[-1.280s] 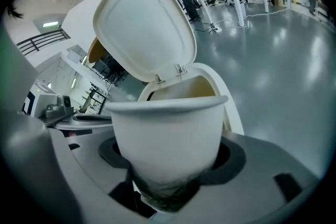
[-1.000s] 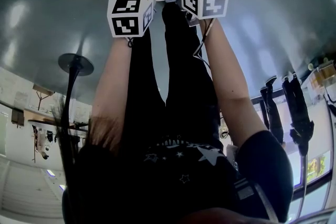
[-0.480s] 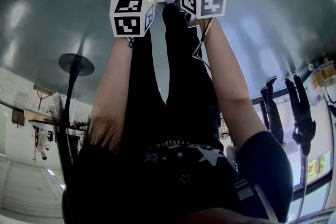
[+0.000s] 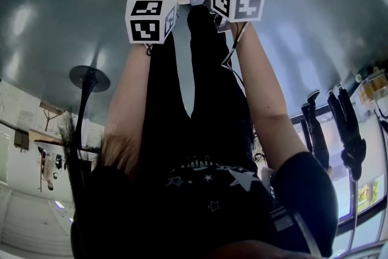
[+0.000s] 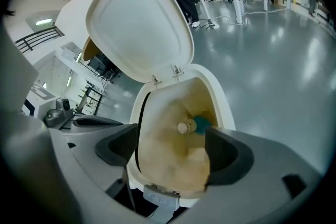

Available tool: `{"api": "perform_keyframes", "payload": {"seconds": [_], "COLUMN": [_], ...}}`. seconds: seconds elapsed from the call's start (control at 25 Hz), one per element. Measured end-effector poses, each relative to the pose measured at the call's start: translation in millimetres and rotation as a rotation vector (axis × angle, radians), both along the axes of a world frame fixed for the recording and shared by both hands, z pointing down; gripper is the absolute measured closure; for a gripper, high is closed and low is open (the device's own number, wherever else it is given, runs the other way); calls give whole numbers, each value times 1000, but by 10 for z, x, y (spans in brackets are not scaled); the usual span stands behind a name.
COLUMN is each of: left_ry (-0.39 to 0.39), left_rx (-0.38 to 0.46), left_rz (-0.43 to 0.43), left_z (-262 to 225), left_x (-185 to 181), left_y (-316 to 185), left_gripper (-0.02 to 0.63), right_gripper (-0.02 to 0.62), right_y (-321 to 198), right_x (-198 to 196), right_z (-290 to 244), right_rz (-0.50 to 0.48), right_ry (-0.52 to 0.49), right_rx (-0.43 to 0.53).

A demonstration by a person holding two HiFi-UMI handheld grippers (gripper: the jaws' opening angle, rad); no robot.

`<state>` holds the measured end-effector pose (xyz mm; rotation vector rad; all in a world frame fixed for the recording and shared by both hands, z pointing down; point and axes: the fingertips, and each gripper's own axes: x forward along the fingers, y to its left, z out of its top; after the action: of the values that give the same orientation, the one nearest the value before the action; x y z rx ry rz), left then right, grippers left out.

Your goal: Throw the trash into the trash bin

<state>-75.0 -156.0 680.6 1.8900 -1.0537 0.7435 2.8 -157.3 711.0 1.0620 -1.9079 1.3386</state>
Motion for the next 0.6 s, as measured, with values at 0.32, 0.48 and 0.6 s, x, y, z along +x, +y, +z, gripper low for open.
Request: {"api": "perform_keyframes", "payload": {"seconds": [0.32, 0.48, 0.6], "left_ry": [9, 13, 15], "left_rx": [24, 37, 43], "left_rz": [26, 37, 42], "left_z": [-191, -240, -285], "left_x": [76, 61, 88], "left_y": [-31, -71, -58], "left_gripper": [595, 595, 595], "right_gripper": [202, 204, 204], "right_y": [-76, -131, -160], "right_x": [42, -3, 28], "right_z": [-226, -271, -337], "right_rz": [46, 52, 45], "right_ry": [-36, -53, -39], "right_rx": [5, 10, 28]}}
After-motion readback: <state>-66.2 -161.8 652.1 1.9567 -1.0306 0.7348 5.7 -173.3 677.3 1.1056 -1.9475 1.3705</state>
